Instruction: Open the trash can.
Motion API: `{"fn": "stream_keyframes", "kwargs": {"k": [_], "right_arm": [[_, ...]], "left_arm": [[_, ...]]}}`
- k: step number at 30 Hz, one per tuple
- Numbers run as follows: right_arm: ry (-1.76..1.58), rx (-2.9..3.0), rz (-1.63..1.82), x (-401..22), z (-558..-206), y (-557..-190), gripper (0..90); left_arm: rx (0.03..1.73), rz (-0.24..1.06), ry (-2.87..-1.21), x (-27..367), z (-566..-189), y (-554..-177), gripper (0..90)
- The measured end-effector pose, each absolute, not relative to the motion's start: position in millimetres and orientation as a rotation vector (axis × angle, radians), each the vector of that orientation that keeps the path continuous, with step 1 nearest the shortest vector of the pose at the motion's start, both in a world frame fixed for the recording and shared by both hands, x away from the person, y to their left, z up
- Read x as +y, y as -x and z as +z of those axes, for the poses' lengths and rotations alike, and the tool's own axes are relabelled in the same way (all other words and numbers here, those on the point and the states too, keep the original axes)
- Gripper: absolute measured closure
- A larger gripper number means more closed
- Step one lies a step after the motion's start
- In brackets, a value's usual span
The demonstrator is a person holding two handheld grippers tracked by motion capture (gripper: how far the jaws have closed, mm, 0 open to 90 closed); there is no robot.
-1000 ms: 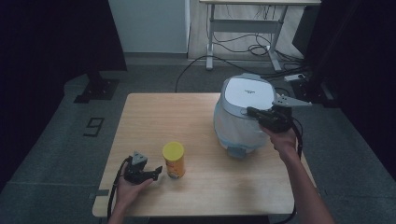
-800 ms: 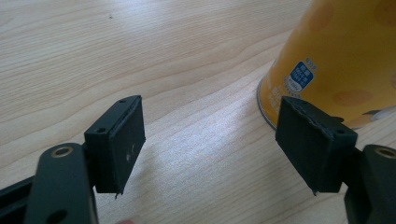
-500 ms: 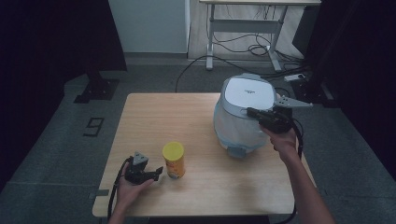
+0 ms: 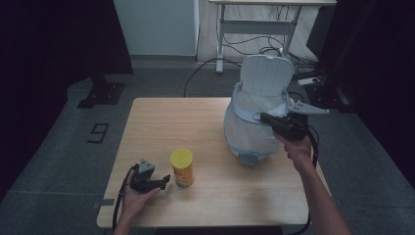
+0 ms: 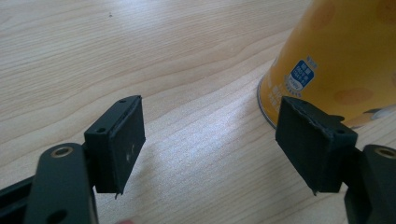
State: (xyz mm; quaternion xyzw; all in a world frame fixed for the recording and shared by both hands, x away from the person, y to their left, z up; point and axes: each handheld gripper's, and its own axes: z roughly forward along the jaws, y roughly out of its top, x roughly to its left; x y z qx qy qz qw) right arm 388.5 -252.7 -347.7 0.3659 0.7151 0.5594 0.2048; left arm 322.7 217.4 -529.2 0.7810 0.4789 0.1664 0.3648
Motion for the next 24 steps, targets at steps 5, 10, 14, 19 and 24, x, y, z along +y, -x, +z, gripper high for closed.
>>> {"fn": "stream_keyframes", "kwargs": {"k": [5, 10, 14, 19, 24], "right_arm": [[-1.005, 1.940, 1.590, -266, -349, -373, 73.4], [-1.003, 1.894, 1.536, -286, -370, -346, 41.7], [-1.031, 1.887, 1.516, -296, -387, -334, 35.7], [-1.112, 1.885, 1.470, -310, -421, -323, 31.5], [-1.219, 1.907, 1.406, -319, -469, -317, 30.2]], "left_arm": [[1.234, 0.428, -2.005, 218, -529, -323, 23.9], [1.231, 0.428, -2.005, 217, -529, -323, 23.8], [1.235, 0.435, -2.009, 217, -529, -323, 22.6], [1.243, 0.447, -2.000, 217, -530, -323, 18.4], [1.244, 0.451, -2.001, 217, -530, -323, 15.2]]}}
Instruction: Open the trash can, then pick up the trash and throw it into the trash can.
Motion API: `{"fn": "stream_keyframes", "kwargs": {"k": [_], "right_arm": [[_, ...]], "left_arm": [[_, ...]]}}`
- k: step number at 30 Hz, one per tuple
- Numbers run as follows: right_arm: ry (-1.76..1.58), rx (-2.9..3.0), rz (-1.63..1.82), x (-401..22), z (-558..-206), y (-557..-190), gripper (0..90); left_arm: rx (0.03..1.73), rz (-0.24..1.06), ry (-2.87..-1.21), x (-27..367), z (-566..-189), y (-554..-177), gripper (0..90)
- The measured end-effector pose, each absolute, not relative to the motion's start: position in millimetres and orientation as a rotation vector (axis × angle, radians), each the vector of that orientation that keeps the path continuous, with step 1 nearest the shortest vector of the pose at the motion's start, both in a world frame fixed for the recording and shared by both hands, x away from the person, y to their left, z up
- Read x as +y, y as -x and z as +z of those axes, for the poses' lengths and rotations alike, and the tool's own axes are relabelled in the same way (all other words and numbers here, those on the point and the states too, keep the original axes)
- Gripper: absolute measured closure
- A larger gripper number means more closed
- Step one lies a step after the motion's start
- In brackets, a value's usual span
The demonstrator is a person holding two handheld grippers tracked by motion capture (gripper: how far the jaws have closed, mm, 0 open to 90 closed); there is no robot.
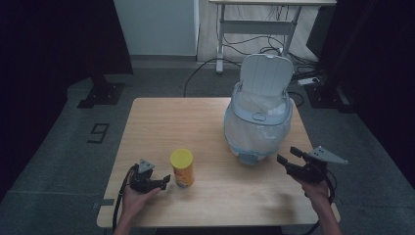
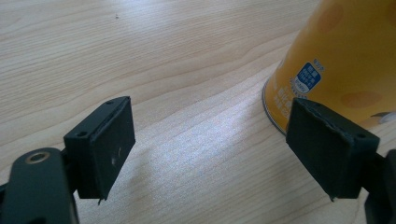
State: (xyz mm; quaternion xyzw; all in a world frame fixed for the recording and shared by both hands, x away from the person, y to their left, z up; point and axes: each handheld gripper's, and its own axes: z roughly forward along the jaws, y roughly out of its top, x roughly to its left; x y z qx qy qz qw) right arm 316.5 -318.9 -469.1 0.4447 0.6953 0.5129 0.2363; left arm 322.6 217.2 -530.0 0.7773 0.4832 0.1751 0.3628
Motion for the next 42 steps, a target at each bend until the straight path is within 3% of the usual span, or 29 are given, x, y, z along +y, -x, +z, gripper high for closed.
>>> {"fn": "stream_keyframes", "kwargs": {"k": [15, 26, 42], "right_arm": [[-1.356, 1.998, 1.273, -326, -531, -315, 28.7], [-1.381, 1.998, 1.258, -335, -536, -310, 29.3], [-1.376, 2.031, 1.198, -334, -541, -310, 29.4]], "left_arm": [[1.210, 0.456, -2.008, 218, -529, -321, 14.2], [1.187, 0.450, -1.964, 219, -522, -312, 13.8], [0.971, 0.366, -1.971, 193, -513, -305, 8.1]]}}
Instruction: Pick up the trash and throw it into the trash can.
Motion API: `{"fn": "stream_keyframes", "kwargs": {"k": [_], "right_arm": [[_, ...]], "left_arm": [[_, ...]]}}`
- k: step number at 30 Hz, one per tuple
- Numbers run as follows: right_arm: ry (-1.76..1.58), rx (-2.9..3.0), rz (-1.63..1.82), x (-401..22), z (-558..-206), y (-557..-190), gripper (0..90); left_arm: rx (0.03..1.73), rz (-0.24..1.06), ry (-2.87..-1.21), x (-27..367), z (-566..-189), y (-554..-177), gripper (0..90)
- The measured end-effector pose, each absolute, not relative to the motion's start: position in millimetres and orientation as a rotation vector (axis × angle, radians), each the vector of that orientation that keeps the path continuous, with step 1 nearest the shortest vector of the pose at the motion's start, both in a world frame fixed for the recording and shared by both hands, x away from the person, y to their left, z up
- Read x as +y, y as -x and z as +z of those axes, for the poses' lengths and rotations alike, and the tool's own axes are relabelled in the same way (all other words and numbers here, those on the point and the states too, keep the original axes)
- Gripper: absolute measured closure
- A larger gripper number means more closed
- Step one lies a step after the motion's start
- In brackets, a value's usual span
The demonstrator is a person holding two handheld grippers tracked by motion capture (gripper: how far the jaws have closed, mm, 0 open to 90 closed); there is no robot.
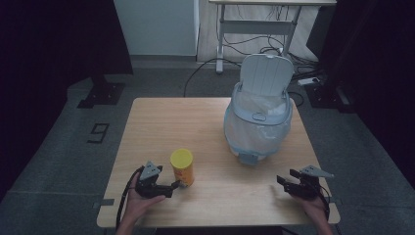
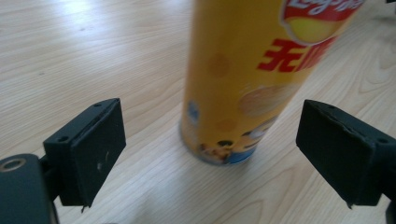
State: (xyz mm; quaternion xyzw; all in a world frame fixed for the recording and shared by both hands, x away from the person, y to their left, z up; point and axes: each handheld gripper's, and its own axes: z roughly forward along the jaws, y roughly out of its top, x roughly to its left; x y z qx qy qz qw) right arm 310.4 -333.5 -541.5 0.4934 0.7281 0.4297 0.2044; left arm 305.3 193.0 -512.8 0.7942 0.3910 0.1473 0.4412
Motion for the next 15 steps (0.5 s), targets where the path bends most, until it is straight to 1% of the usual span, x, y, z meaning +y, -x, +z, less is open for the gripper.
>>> {"fn": "stream_keyframes", "kwargs": {"k": [5, 15], "right_arm": [[-1.384, 2.027, 1.196, -336, -542, -310, 29.4], [-1.379, 2.036, 1.185, -335, -543, -311, 29.4]], "left_arm": [[0.935, 0.354, -1.971, 182, -512, -308, 8.1], [0.915, 0.371, -1.962, 161, -514, -321, 8.5]]}}
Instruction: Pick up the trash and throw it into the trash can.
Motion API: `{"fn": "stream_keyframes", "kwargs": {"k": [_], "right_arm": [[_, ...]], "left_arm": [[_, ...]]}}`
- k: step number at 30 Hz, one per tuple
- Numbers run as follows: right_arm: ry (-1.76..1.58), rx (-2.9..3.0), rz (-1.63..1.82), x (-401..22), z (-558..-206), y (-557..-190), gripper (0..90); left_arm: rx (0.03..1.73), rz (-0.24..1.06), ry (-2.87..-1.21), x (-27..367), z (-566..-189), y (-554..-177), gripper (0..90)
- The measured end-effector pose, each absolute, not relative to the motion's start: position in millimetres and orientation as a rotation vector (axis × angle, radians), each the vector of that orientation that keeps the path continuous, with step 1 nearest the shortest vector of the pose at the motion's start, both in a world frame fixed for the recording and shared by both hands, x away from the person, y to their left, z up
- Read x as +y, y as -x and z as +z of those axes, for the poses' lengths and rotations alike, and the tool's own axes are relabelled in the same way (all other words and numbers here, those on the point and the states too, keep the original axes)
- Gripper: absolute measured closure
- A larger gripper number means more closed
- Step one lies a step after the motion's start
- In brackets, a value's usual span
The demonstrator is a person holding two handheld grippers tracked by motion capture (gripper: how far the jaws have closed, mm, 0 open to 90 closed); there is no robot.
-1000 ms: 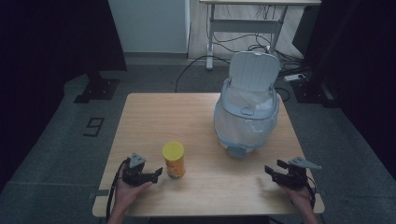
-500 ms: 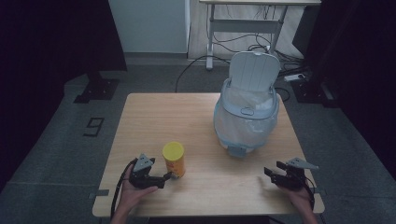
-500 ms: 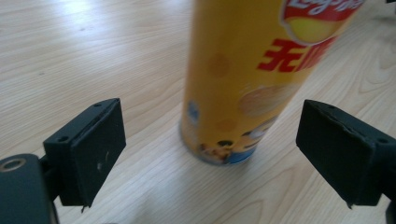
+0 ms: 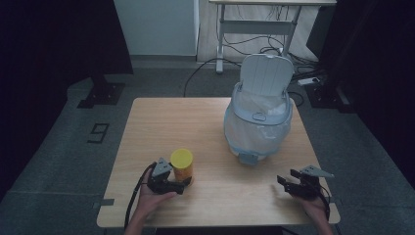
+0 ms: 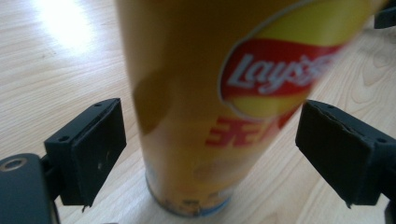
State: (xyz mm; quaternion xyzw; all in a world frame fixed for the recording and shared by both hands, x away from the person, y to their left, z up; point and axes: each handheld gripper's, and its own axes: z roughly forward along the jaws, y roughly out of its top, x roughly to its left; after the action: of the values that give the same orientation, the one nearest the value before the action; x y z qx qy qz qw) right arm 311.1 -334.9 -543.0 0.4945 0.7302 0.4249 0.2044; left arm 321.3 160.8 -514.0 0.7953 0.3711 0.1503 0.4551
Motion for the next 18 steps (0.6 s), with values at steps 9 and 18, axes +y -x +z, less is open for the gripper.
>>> {"fn": "stream_keyframes", "kwargs": {"k": [9, 18], "right_arm": [[-1.382, 2.033, 1.176, -336.7, -543.5, -311.8, 29.4], [-1.381, 2.029, 1.171, -338.4, -542.9, -311.5, 29.4]], "left_arm": [[0.945, 0.422, -1.948, 149.9, -516.6, -327.6, 22.5], [0.942, 0.427, -1.913, 157.1, -512.2, -325.0, 23.9]]}}
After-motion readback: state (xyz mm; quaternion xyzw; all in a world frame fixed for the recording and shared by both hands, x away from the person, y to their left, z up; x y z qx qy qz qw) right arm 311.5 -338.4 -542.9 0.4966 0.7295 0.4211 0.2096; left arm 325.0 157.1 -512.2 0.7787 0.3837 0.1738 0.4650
